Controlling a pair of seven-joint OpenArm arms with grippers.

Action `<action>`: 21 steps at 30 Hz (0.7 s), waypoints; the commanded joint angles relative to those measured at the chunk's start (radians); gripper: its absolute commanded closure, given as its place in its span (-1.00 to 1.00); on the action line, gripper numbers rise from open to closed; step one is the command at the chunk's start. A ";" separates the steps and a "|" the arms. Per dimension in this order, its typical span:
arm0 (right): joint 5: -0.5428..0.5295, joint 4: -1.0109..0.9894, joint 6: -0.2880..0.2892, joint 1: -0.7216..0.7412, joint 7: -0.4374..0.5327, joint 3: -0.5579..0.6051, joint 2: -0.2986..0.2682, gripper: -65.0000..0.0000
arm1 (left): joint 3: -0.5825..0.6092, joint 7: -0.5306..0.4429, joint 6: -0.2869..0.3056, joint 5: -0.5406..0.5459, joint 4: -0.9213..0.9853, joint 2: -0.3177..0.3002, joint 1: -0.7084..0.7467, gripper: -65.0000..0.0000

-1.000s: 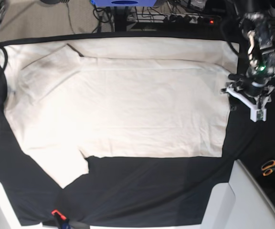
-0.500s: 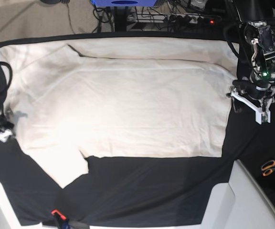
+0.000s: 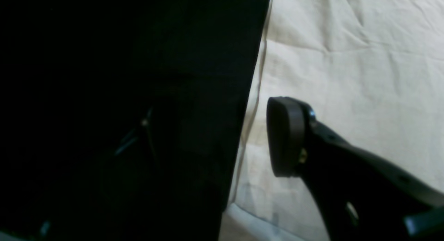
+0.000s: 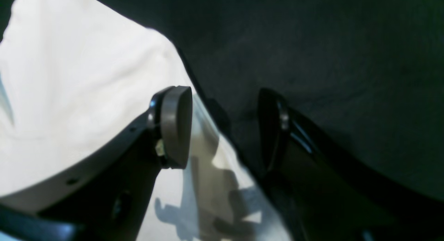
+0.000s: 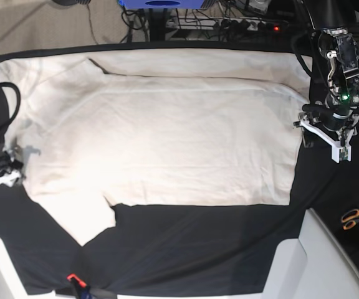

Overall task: Fold the T-shirt properly
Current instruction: 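Move the right gripper to the shirt's side edge and grasp it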

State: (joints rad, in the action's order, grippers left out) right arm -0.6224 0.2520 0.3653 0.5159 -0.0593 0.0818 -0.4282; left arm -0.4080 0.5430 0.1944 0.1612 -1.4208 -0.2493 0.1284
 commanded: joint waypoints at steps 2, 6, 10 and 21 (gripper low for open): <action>-0.009 0.008 0.008 0.016 0.019 0.000 -0.013 0.10 | -0.004 -0.019 -0.003 0.001 -0.019 -0.015 -0.013 -0.21; -0.009 0.008 0.008 0.014 -0.004 0.000 -0.001 0.12 | -0.004 -0.019 -0.003 0.001 -0.019 -0.015 -0.013 -0.21; -0.009 0.008 0.008 0.017 -0.010 0.000 -0.004 0.35 | -0.004 -0.019 -0.003 0.001 -0.019 -0.015 -0.008 -0.21; -0.009 0.092 0.008 -0.009 -0.057 0.000 -0.005 1.00 | -0.004 -0.019 -0.003 0.001 -0.019 -0.014 -0.005 -0.21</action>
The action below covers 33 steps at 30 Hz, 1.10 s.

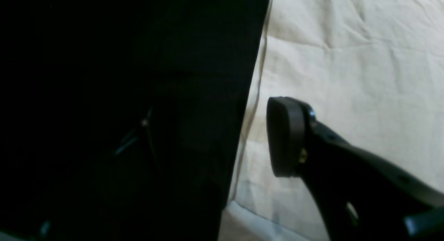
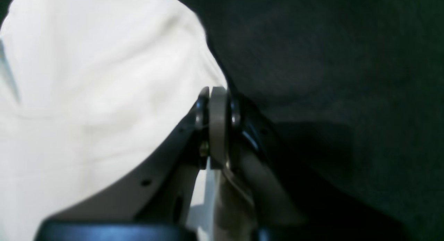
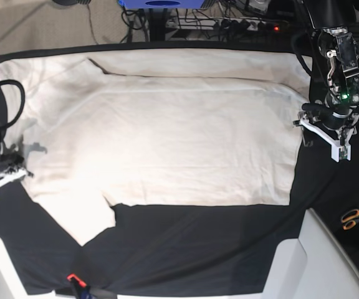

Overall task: Fold the T-shirt properly
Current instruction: 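Move the right gripper to the shirt's side edge and grasp it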

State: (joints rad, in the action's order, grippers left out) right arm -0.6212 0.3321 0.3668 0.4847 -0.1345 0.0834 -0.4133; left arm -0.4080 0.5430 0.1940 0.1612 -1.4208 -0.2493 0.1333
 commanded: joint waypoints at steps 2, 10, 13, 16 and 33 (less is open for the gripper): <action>-0.010 0.075 0.007 0.002 -0.015 -0.009 -0.022 1.00 | -0.004 -0.019 -0.003 0.001 -0.019 -0.014 -0.010 -0.21; -0.016 0.338 -0.073 -0.120 -0.153 -0.015 -0.046 1.00 | -0.004 -0.019 -0.003 0.001 -0.019 -0.015 -0.010 -0.21; -0.016 0.431 -0.074 -0.175 -0.215 -0.081 -0.046 1.00 | -0.004 -0.019 -0.003 0.001 -0.019 -0.015 -0.010 -0.21; -0.012 0.505 -0.074 -0.229 -0.282 -0.170 -0.042 1.00 | -0.004 -0.019 -0.003 0.001 -0.019 -0.015 -0.010 -0.21; -0.013 0.645 -0.074 -0.366 -0.411 -0.259 -0.039 0.99 | -0.001 -0.019 -0.003 -0.001 -0.019 -0.009 -0.013 -0.21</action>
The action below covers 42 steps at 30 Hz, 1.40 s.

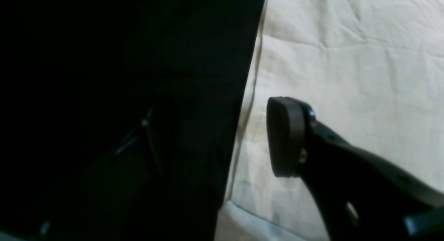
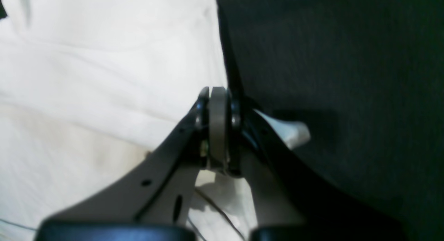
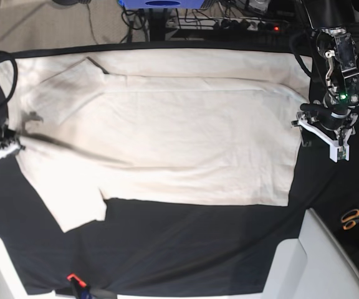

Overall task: Fold the T-shirt properly
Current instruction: 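Move the right gripper to the shirt's side edge and grasp it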

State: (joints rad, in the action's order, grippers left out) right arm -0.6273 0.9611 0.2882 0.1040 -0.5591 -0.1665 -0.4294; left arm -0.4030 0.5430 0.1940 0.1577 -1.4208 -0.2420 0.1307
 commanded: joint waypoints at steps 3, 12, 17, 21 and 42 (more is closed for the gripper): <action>-0.010 0.015 0.004 0.004 0.014 -0.009 -0.003 0.98 | -0.007 -0.019 -0.003 0.003 -0.019 -0.016 -0.010 -0.21; -0.010 0.051 0.003 -0.026 0.014 -0.009 0.011 0.44 | -0.006 -0.019 -0.003 0.003 -0.019 -0.016 -0.007 -0.21; -0.006 0.172 -0.050 -0.036 0.012 -0.005 0.002 0.10 | -0.007 -0.019 -0.003 0.003 -0.019 -0.018 -0.007 -0.21; -0.003 0.121 -0.085 0.050 -0.025 0.002 0.000 0.08 | -0.009 -0.019 -0.003 0.003 -0.019 -0.020 -0.007 -0.21; 0.149 -0.334 -0.053 0.290 0.076 0.132 0.031 0.09 | -0.009 -0.019 -0.003 0.003 -0.019 -0.023 -0.006 -0.21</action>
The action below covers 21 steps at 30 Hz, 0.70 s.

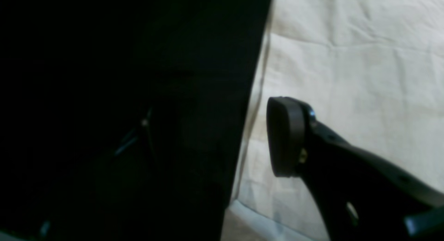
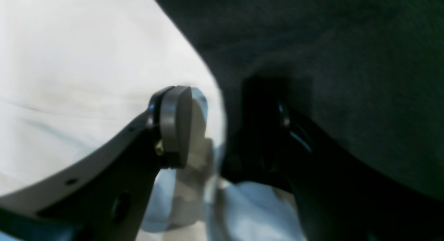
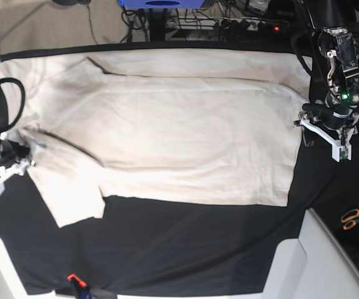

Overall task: Fold the T-shirt properly
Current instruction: 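Move the right gripper to the shirt's side edge and grasp it, then move the left gripper along the shirt edge and grasp it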

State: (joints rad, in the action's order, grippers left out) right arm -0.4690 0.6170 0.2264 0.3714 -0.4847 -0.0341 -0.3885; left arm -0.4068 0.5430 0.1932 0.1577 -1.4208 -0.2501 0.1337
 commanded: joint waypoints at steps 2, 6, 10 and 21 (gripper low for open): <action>-0.009 0.008 0.009 0.022 0.002 0.001 0.000 0.10 | -0.005 -0.019 -0.002 0.003 -0.019 -0.015 -0.009 -0.21; -0.009 0.008 0.009 0.022 0.002 0.001 0.004 0.10 | -0.005 -0.019 -0.002 0.003 -0.019 -0.015 -0.009 -0.21; -0.009 0.010 0.009 0.024 0.002 0.001 0.004 0.44 | -0.005 -0.019 -0.002 0.003 -0.019 -0.015 -0.009 -0.21; -0.009 0.011 0.009 0.022 0.002 0.001 -0.003 0.99 | 0.003 -0.019 -0.001 0.003 0.050 -0.022 -0.101 -0.21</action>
State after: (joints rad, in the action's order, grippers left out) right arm -0.4725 0.6170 0.2352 0.3729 -0.4797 -0.0311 -0.3767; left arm -0.4023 0.5430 0.1944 0.1581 -1.3533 -0.2535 0.0479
